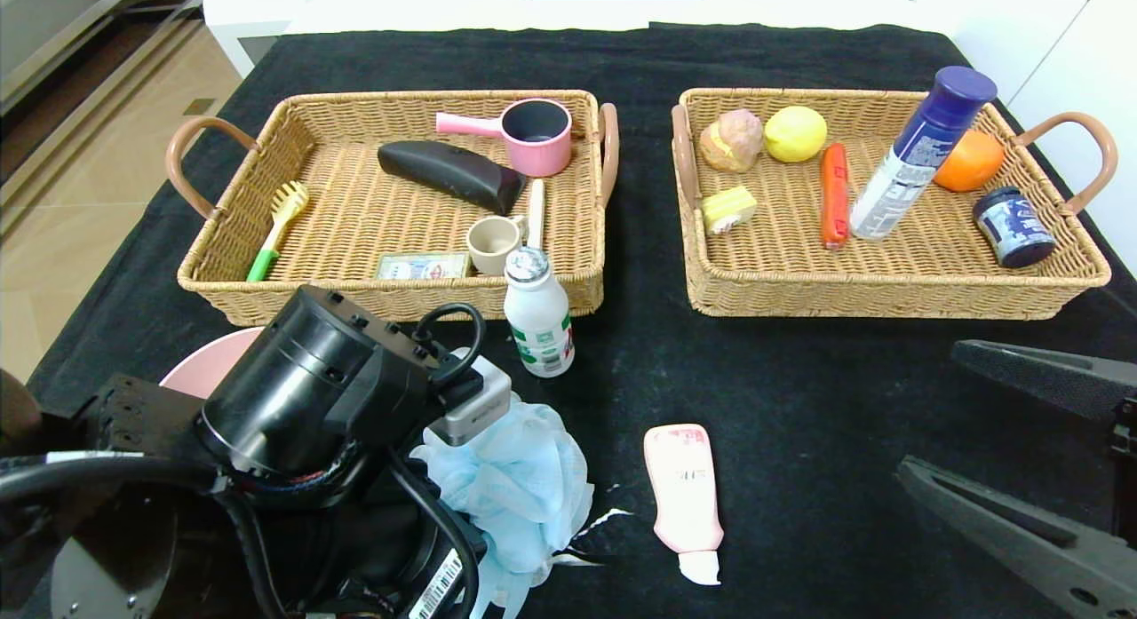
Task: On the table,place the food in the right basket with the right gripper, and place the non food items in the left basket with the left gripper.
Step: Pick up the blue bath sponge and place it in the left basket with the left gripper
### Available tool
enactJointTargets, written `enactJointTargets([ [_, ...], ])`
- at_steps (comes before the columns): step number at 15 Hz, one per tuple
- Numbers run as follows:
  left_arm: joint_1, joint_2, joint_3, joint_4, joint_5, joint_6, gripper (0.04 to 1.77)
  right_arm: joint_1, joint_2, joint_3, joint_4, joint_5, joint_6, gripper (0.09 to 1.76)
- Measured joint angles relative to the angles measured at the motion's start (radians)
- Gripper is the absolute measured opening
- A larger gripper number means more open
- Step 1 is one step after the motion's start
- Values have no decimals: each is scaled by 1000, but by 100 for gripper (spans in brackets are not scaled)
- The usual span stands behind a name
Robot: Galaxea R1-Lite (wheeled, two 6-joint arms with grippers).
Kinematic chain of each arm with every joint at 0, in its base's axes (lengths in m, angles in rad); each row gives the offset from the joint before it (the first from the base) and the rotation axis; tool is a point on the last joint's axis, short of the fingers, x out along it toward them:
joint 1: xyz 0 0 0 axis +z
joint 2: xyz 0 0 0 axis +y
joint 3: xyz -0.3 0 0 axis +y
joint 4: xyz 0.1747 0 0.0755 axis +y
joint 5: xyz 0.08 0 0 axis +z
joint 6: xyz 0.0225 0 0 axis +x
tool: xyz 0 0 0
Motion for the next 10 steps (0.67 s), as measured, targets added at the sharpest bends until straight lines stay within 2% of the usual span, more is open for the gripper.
enactJointTargets([
  [5,0,-16,0,3,1,3,37,1,6,3,-1,0,0,171],
  [10,-6,-91,-14,7,-13,4,33,5,6,7,-1,0,0,171],
])
